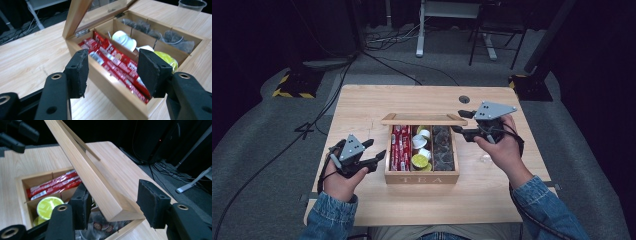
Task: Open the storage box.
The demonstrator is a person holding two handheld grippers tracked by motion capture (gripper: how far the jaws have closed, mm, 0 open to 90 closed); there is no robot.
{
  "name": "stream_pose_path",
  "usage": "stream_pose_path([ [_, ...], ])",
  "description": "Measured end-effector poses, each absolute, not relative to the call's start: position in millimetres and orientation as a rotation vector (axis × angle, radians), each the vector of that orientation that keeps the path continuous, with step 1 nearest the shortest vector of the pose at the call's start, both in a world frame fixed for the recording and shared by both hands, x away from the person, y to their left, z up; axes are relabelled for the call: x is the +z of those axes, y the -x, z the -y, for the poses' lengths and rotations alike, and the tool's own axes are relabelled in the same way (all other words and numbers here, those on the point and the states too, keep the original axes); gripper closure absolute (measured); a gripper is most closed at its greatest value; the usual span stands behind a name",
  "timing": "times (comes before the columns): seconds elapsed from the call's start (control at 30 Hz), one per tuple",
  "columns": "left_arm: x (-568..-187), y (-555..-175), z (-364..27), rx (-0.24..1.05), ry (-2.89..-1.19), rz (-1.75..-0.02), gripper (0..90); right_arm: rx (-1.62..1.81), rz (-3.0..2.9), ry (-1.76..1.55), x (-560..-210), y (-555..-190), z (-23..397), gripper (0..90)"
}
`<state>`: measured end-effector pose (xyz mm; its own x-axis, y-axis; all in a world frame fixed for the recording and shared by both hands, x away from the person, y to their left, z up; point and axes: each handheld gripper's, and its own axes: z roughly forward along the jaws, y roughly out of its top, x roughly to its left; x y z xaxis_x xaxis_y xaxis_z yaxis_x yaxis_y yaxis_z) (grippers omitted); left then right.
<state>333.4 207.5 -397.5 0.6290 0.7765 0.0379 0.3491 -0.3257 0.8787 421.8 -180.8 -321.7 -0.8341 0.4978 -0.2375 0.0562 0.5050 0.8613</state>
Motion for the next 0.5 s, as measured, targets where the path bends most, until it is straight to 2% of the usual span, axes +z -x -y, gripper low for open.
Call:
stream_pose_path([
  [0.5, -406.5, -314.1, -234.4, 0.608, -1.927, -1.001, 41.6, 1.42, -2.239, -0.542, -308.4, -466.2, 182.7, 50.0],
])
